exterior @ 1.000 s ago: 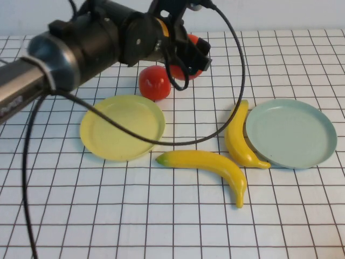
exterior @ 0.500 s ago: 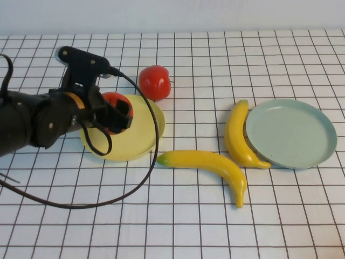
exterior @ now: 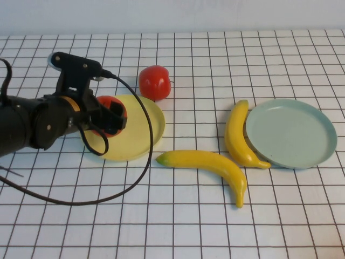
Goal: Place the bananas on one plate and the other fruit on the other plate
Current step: Put one type of fruit in the left plate
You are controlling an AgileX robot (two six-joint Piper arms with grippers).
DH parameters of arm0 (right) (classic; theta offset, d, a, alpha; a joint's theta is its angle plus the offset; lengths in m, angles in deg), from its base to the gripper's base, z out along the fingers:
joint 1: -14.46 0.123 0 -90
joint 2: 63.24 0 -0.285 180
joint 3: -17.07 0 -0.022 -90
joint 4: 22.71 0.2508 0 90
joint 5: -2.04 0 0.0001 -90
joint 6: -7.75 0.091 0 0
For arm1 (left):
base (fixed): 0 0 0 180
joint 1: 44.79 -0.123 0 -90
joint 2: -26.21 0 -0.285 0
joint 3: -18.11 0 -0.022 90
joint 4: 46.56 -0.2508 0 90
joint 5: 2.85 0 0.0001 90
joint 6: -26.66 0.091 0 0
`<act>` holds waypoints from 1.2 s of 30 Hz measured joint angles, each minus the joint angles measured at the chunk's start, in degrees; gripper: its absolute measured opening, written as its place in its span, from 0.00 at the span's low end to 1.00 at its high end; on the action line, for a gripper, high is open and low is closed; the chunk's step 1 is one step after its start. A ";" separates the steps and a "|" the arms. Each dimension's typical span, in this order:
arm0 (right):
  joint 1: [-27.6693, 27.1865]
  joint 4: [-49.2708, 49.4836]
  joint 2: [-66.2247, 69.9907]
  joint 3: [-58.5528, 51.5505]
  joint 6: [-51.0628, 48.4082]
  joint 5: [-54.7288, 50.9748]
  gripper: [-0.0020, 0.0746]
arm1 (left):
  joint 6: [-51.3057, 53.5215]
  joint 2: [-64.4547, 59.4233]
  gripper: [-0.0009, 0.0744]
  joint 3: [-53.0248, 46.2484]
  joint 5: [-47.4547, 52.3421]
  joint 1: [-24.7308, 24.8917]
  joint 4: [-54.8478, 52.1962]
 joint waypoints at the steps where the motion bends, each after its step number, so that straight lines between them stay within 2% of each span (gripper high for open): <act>1: 0.00 0.00 0.00 0.00 0.00 0.00 0.01 | 0.00 -0.65 0.78 0.00 0.10 0.00 0.00; 10: 0.00 0.00 0.00 0.00 0.00 0.00 0.01 | -0.12 -4.46 0.78 0.00 -1.91 0.00 0.02; 22: 0.00 0.00 0.00 0.00 0.00 0.00 0.01 | -0.22 -2.13 0.78 0.00 -4.44 -0.03 -3.17; 36: 0.00 0.00 0.00 0.00 0.00 0.00 0.01 | -2.94 -2.01 0.78 0.00 -1.08 -0.03 -3.17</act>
